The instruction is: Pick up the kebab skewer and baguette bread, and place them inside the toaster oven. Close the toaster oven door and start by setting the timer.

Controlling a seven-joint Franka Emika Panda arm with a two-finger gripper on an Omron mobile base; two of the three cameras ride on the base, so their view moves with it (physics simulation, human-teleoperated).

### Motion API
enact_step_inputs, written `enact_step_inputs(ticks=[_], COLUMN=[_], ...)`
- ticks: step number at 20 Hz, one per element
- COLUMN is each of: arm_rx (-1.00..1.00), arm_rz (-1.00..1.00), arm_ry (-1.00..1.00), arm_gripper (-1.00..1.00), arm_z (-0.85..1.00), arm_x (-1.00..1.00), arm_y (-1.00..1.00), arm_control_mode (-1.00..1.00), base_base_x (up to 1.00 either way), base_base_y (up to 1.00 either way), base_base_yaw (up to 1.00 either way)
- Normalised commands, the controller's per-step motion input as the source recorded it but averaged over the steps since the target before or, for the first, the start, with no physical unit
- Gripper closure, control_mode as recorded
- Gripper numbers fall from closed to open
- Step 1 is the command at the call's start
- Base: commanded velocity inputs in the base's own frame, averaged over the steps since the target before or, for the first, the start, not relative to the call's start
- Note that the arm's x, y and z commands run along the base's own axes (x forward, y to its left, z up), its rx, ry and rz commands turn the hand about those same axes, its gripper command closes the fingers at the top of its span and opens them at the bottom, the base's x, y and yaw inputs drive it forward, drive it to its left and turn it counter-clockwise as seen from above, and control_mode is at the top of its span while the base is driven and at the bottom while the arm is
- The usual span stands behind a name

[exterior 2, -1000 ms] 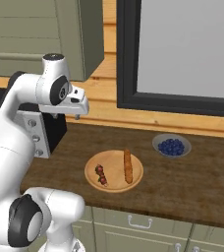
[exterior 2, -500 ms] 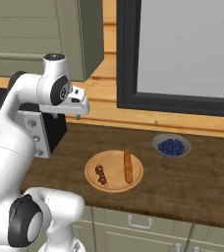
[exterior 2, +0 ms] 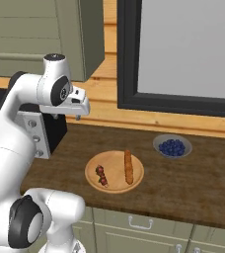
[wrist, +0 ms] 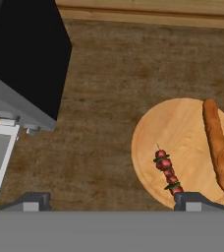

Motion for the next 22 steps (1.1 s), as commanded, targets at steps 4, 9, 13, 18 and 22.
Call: enact_step_inputs(ticks=[4,9,13,18,22], arm_rx=[0.00,0.00,0.00,-0.07,-0.04], arm_rz=[0.00,0.00,0.01,0.07,0.00], arm_ry=[0.00,0.00,-0.02,-0.36,-0.39], arm_gripper=[-1.00,-1.00,-1.00,-1.00,-1.00], arm_z=[0.00,0.00,-0.02,-0.26,-0.26], arm_x=[0.00,0.00,-0.20,-0.65,-0.15], arm_y=[0.00,0.00,0.00,0.87,1.00], arm_control_mode=[-1.00,-1.00,-1.00,-1.00,-1.00], base_base_x=[0.00,0.00,0.00,0.00,0.00], base_base_y=[0.00,0.00,0.00,0.00,0.00], base_base_yaw=[0.00,0.00,0.00,0.00,0.00])
